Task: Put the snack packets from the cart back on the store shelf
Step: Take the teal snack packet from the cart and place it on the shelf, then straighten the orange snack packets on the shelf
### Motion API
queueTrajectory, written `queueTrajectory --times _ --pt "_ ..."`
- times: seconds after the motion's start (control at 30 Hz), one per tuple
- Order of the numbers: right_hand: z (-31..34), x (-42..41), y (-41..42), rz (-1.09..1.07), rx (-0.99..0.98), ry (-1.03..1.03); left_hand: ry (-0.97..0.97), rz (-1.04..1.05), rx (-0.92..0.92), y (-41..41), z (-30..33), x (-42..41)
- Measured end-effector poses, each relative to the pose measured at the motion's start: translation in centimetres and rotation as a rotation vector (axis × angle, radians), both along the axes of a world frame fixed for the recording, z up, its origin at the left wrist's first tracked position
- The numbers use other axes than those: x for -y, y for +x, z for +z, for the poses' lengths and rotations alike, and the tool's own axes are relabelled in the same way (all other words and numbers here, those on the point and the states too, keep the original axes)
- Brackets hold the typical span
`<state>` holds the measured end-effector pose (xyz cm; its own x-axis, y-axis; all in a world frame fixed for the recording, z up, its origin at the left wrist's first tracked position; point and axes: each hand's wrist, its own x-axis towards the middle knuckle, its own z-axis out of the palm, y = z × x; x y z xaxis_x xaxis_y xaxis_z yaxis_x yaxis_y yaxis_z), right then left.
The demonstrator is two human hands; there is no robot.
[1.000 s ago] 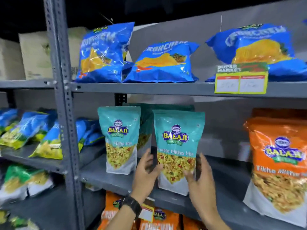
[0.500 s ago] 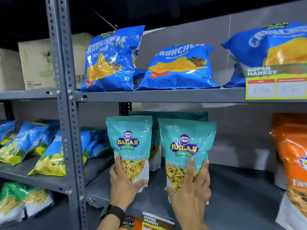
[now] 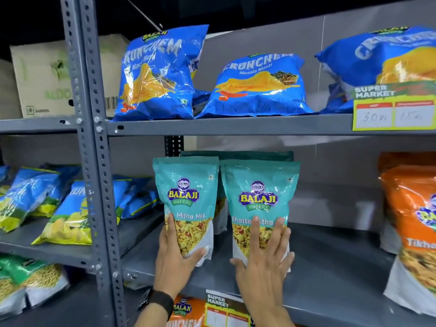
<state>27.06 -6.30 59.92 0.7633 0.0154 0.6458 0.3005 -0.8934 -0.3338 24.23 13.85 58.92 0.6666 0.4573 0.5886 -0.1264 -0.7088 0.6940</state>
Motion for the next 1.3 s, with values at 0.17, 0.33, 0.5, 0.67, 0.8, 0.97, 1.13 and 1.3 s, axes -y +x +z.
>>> queueTrajectory --times 0.17,0.33,0.5,0.67,0.8,0.97,1.13,1.3 --pt "-0.2 -0.5 -0.4 -0.001 0.016 0.001 0.024 0.026 -0.037 0.0 0.1 0.2" --pt "-0.1 -0.3 -0.7 0.038 -0.024 0.019 0.039 0.043 -0.064 -0.1 0.1 0.2" --pt "-0.5 3.4 -1.4 0.158 0.064 0.038 -0.172 0.082 -0.013 -1.0 1.0 2.0" --pt "0.0 12.3 -1.6 0.171 0.264 0.060 -0.119 0.212 0.257 -3.4 2.2 12.4" --pt "1.2 22.3 -1.5 0.084 0.348 0.096 0.069 -0.010 0.320 -2.7 2.9 24.4" --pt "1.9 36.4 -0.8 -0.099 0.260 0.136 0.155 -0.353 0.148 -0.3 2.6 38.8" --pt "1.5 44.4 -0.2 -0.072 0.054 0.050 -0.077 -0.532 -0.044 3.0 2.7 45.2" --pt "1.6 54.2 1.5 -0.285 0.194 0.136 0.026 -0.118 -0.050 3.9 1.8 52.2"
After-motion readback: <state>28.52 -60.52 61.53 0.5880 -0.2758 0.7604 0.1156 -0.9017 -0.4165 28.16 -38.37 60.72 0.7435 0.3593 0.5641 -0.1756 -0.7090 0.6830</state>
